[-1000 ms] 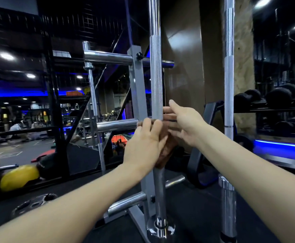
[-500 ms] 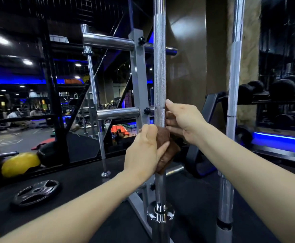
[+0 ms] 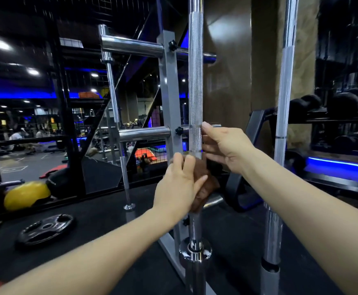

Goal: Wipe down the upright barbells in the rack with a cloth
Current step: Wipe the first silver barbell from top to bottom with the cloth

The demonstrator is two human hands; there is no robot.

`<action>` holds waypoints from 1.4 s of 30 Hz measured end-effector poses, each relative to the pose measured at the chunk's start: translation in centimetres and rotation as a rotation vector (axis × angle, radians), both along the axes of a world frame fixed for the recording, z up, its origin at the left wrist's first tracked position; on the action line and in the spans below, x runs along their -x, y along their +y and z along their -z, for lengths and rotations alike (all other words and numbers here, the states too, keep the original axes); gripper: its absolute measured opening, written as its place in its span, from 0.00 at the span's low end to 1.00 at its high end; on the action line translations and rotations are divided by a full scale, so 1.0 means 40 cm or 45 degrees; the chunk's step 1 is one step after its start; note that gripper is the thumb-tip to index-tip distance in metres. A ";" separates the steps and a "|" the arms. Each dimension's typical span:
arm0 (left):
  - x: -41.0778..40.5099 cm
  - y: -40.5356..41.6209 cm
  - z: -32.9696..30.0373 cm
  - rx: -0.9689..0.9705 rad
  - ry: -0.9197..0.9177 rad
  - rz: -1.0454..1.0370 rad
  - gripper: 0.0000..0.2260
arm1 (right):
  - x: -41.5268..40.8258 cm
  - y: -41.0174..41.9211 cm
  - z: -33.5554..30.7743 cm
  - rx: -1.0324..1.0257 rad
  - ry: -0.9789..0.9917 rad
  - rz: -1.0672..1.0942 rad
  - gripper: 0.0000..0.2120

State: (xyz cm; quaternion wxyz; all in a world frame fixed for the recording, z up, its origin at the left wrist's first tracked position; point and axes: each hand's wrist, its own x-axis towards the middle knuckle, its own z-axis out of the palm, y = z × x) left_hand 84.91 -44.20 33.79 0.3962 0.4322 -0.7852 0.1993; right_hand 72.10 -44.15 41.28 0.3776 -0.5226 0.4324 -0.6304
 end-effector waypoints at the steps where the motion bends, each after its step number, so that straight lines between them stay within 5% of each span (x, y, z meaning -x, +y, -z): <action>1: -0.008 0.001 0.000 -0.041 0.013 -0.004 0.23 | -0.002 0.004 0.000 -0.001 0.018 0.015 0.10; 6: 0.020 -0.011 -0.191 0.098 0.393 0.155 0.20 | -0.008 0.016 -0.016 -0.009 -0.101 0.052 0.13; 15: 0.003 0.001 0.115 -0.208 0.255 0.053 0.21 | -0.016 0.013 0.100 -0.041 -0.033 -0.003 0.08; 21: 0.015 -0.010 -0.064 -0.008 0.399 0.105 0.19 | -0.017 0.010 0.069 -0.040 -0.016 0.114 0.11; 30: 0.015 0.021 0.104 -0.106 0.046 -0.130 0.23 | -0.012 0.005 0.108 -0.115 -0.081 0.019 0.12; 37: 0.031 0.005 -0.054 0.228 0.198 -0.033 0.19 | 0.001 -0.010 0.051 0.027 -0.094 -0.050 0.12; 42: 0.027 -0.013 0.021 0.332 0.001 -0.021 0.22 | -0.001 -0.040 0.023 0.085 0.076 -0.042 0.13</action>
